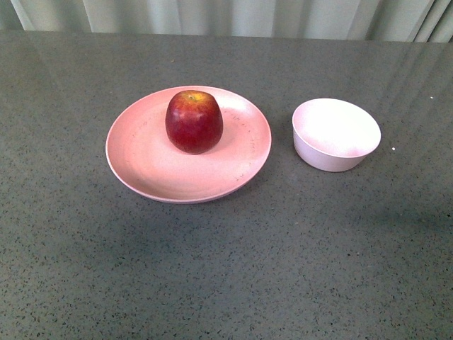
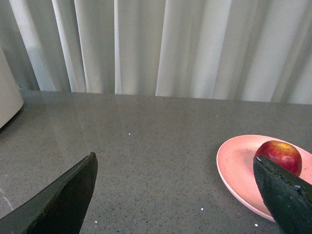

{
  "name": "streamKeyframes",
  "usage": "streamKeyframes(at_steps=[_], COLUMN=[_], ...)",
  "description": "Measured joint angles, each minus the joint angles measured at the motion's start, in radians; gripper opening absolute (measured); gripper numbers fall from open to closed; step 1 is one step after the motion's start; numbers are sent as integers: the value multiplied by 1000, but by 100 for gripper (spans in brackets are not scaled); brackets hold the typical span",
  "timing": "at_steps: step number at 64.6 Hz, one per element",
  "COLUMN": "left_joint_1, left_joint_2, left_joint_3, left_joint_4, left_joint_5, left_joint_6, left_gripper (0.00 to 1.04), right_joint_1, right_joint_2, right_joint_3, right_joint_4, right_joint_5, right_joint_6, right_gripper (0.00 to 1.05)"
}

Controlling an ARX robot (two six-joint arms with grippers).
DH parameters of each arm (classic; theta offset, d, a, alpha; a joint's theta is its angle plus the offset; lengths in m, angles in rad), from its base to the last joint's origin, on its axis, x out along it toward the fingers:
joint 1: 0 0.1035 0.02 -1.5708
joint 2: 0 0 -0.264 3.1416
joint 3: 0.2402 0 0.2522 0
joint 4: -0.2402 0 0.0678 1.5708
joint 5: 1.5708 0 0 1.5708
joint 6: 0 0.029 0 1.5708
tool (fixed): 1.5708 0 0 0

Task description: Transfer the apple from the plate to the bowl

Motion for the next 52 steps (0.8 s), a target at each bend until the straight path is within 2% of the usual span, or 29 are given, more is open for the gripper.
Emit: streamKeyframes(at_steps=[13, 52], left_joint_1=[0, 0], left_joint_2=[0, 0], left_joint_3=[0, 0], left_joint_4=[0, 0], left_joint_5=[0, 0], left_joint_6=[0, 0], left_gripper=[96, 96], right_joint_1=[0, 0], right_joint_2=[-126, -349], right_joint_3=[0, 0], right_joint_4=[-119, -350], right_joint_5=[0, 1], right_joint_6=[0, 0], right_gripper=[2, 2])
